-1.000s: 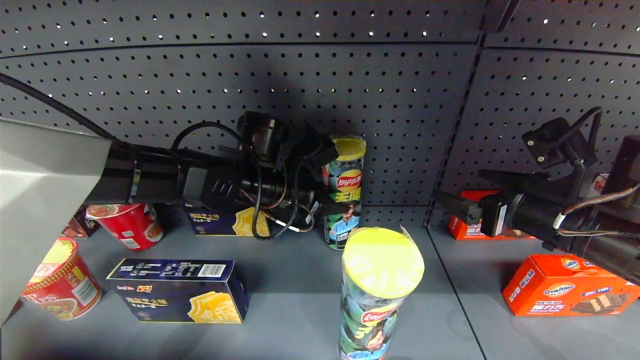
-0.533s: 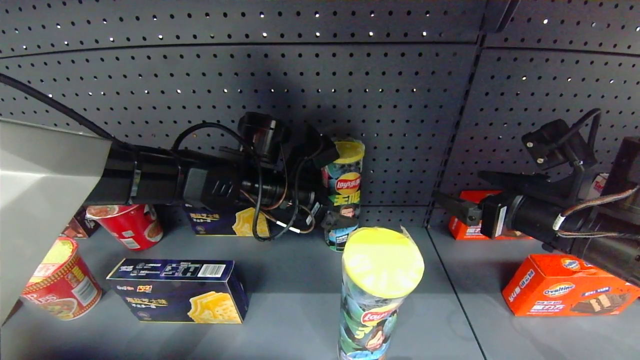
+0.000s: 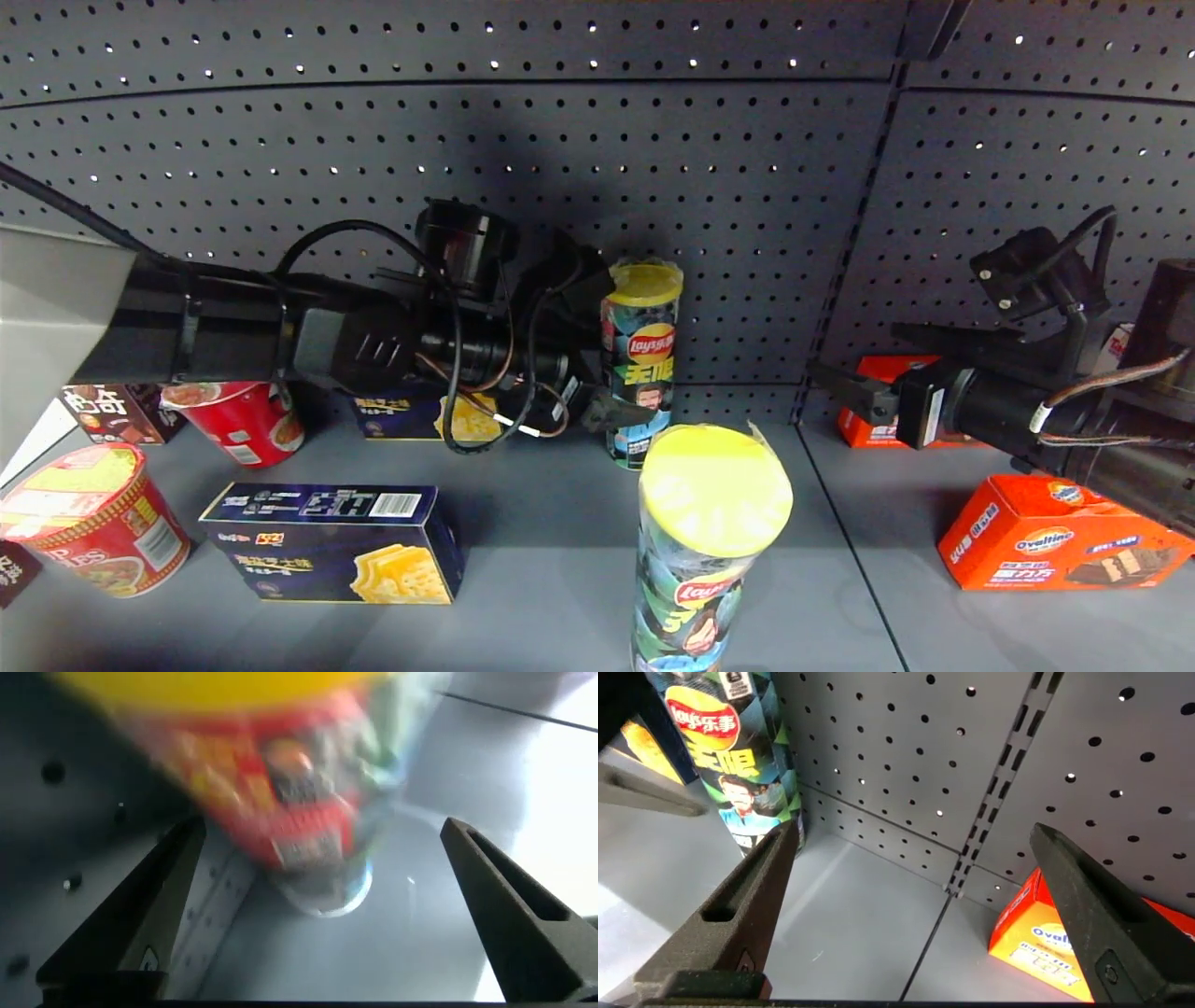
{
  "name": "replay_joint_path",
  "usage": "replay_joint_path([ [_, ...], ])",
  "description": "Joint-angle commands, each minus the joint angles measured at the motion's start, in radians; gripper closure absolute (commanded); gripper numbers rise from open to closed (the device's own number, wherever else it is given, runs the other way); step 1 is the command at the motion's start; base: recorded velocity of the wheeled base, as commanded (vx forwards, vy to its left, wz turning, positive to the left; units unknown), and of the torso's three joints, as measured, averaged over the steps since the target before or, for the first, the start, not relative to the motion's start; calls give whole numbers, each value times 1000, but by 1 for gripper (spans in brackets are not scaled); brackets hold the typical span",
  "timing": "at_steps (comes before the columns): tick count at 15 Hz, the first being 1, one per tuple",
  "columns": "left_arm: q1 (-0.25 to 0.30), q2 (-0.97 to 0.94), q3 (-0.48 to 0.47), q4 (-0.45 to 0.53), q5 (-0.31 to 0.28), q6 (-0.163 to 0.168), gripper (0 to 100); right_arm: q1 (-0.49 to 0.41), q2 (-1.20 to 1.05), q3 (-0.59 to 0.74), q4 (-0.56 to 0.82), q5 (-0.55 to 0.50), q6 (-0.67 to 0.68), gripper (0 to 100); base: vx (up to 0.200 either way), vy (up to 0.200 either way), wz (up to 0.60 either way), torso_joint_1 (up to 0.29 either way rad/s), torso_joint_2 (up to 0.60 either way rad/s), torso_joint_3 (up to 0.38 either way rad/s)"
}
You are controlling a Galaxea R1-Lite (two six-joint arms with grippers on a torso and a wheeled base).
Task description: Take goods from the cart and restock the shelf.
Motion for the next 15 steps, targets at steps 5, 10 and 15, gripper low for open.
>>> replay_joint_path([
  [5, 53, -145, 131, -1, 0, 19, 0, 1, 17, 21, -2, 0, 0, 0, 0, 0, 0, 0, 0, 0],
  [10, 94, -205, 162, -3, 1, 19, 0, -5, 31, 40, -4, 15, -5, 0, 0, 0, 0, 0, 0, 0],
  [15, 146, -275, 166, -1, 16, 17, 0, 5, 56, -40, 11, -49, -32, 0, 0, 0, 0, 0, 0, 0],
])
